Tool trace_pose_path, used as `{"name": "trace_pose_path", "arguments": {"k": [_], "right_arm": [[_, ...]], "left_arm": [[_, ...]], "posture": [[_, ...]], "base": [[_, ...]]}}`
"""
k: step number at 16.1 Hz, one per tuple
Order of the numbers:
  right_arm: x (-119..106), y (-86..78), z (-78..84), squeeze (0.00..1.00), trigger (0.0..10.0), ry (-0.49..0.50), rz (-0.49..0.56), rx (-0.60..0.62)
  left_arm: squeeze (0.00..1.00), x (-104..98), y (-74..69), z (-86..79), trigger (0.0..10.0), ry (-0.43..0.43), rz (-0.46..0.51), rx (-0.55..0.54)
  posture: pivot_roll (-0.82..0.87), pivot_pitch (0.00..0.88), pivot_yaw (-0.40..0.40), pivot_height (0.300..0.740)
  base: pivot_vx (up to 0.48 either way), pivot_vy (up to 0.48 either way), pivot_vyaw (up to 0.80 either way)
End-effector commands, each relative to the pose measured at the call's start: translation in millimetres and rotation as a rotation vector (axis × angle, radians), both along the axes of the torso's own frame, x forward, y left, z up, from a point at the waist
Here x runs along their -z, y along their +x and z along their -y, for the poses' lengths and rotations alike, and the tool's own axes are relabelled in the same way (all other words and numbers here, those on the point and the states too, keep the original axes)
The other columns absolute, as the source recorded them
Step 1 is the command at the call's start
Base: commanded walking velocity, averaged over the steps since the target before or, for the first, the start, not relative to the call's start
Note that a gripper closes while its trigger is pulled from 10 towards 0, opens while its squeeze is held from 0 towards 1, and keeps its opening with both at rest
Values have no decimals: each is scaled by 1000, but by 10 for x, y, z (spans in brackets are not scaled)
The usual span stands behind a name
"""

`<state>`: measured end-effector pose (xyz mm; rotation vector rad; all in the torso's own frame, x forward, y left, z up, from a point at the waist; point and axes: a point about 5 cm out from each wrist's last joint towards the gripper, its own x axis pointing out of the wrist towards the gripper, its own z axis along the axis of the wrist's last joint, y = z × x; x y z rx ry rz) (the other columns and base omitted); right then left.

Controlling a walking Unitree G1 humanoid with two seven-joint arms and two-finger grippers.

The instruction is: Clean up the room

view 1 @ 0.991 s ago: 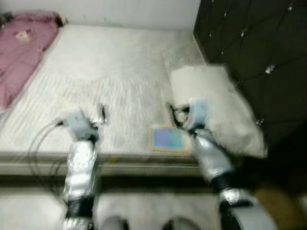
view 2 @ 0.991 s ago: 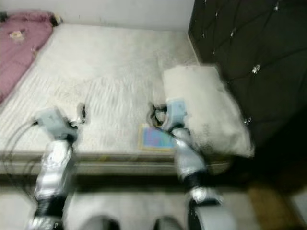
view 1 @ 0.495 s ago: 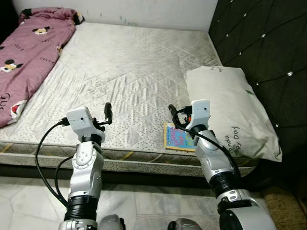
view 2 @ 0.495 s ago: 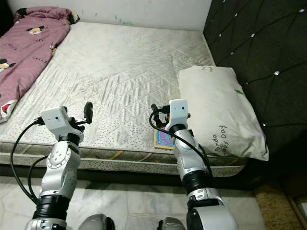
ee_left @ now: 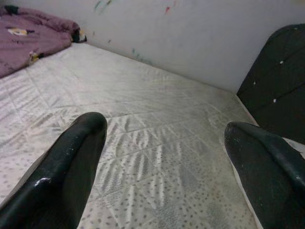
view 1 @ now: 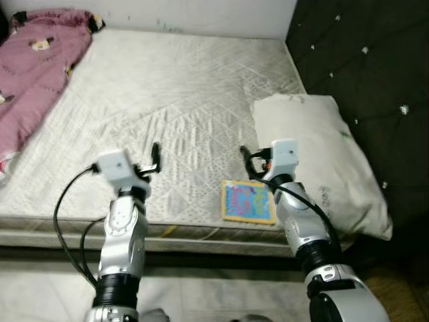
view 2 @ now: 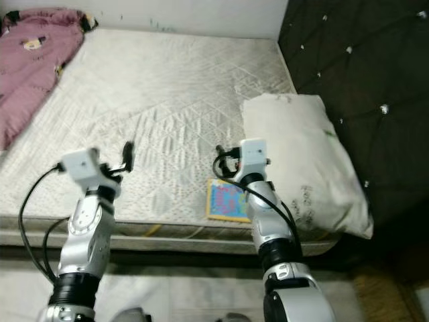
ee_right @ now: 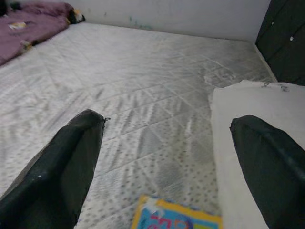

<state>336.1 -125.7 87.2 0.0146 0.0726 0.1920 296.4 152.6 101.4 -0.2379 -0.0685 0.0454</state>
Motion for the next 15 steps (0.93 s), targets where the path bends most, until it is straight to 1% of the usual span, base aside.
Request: {"name": "trace_pose_path", "arguments": {"k": [1,3,4,5,6,7,8,9,10,11,12,13,15], "right_arm": [[1,7,-59,0,10000,13,0,-15],[2,9,-72,0,10000,17,3,-23],[10,10,-73,0,10000,22,0,-25],[14,11,-75,0,10000,24,-1,-27],[24,12,-78,0,10000,24,-5,-30],[29,11,-78,0,10000,23,-6,-32],[30,8,-78,0,10000,18,-3,-36],[29,-4,-76,0,10000,14,4,-36],[30,-17,-82,0,10000,16,10,-32],[37,-21,-96,0,10000,14,9,-35],[57,-18,-108,0,10000,15,0,-35],[77,-17,-116,0,10000,24,-10,-40],[100,-12,-71,0,10000,48,-23,-8]], "left_arm": [[0,0,-12,-56,10000,7,2,-14],[0,19,-7,-53,10000,7,-10,-13],[0,31,-1,-52,10000,8,-16,-14],[0,41,9,-42,10000,18,-18,-11],[0,59,24,-34,10000,60,-29,-13],[0,66,34,-37,10000,119,-34,-23],[0,86,27,-59,10000,261,-60,-35],[0,212,-27,-83,10000,424,-141,-11],[0,352,-100,-151,10000,389,-227,-29],[0,361,-106,-205,10000,329,-231,-54],[0,401,-92,-226,10000,281,-255,-50],[0,434,-87,-216,10000,262,-275,-33],[0,441,-92,-192,10000,246,-263,-14]], "posture": [[-9,0,-42,740],[-11,0,-40,740],[-10,0,-40,740],[-10,0,-40,740],[-10,0,-40,740],[-10,0,-40,740],[-11,0,-37,740],[-5,0,-34,740],[2,0,-32,740],[2,0,-32,740],[6,0,-31,740],[1,0,-31,740],[1,0,-34,740]], "base": [[326,0,0],[293,0,0],[0,0,0],[0,0,0],[0,0,0],[0,0,0],[0,0,0],[0,0,0],[0,0,0],[0,0,0],[0,0,0],[0,0,0],[0,0,0]]}}
